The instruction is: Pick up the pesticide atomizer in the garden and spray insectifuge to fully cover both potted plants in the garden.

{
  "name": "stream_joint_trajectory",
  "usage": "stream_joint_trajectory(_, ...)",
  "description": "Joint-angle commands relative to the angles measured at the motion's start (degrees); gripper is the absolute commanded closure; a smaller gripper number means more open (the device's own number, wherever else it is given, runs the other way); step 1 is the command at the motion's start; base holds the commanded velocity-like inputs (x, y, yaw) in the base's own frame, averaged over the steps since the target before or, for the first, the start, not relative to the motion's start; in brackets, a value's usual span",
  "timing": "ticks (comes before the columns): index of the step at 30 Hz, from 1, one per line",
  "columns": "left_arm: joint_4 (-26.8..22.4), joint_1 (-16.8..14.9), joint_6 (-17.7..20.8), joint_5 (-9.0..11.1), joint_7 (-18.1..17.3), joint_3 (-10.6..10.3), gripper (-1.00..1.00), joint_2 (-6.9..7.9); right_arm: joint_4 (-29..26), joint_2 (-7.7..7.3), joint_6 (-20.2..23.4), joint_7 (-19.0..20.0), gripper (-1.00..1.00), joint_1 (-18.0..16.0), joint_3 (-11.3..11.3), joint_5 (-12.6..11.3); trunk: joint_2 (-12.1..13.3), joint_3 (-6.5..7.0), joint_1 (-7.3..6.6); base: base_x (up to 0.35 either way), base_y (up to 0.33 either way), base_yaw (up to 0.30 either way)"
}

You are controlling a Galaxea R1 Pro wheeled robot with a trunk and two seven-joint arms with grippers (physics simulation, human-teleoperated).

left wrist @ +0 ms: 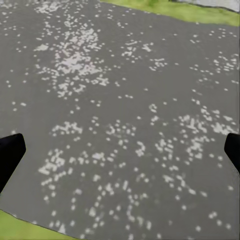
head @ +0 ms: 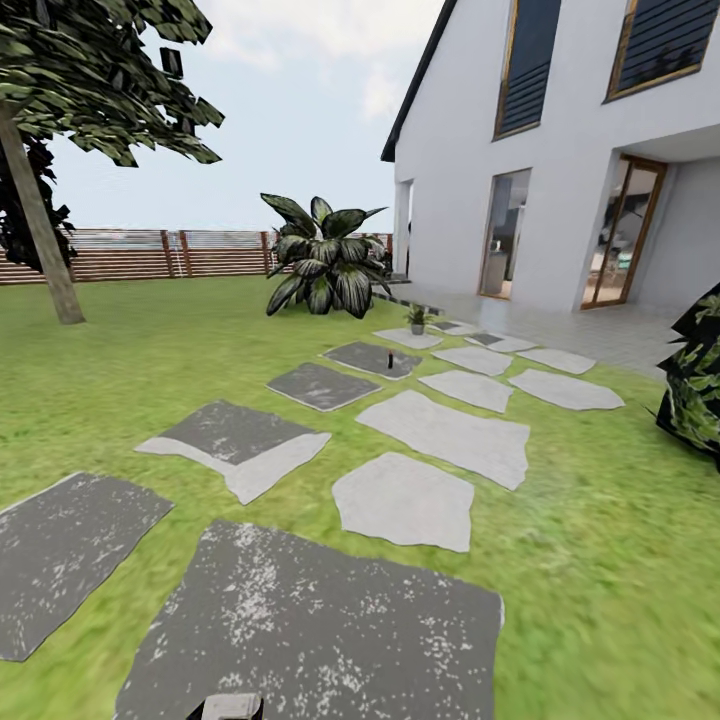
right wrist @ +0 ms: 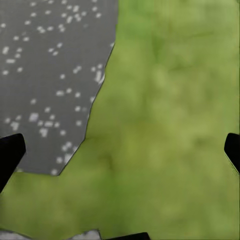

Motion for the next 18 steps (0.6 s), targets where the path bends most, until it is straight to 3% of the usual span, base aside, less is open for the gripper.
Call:
stream_joint_trajectory(1, 0.1, 0.0, -0.2, 0.0, 0.0, 0.0, -1.00, 0.00, 0.0, 0.01, -0.2, 0.0, -1.00, 0.0, -0.1, 0.0, 0.0, -0.06, 0.01, 0.268, 0.000, 0.000)
stream_joint_trajectory(18, 0.1, 0.0, -0.2, 0.0, 0.0, 0.0, -1.00, 0.00, 0.0, 0.00, -0.2, 0.0, -1.00, 0.0, -0.1, 0.0, 0.0, -0.06, 0.01, 0.268, 0.000, 0.000)
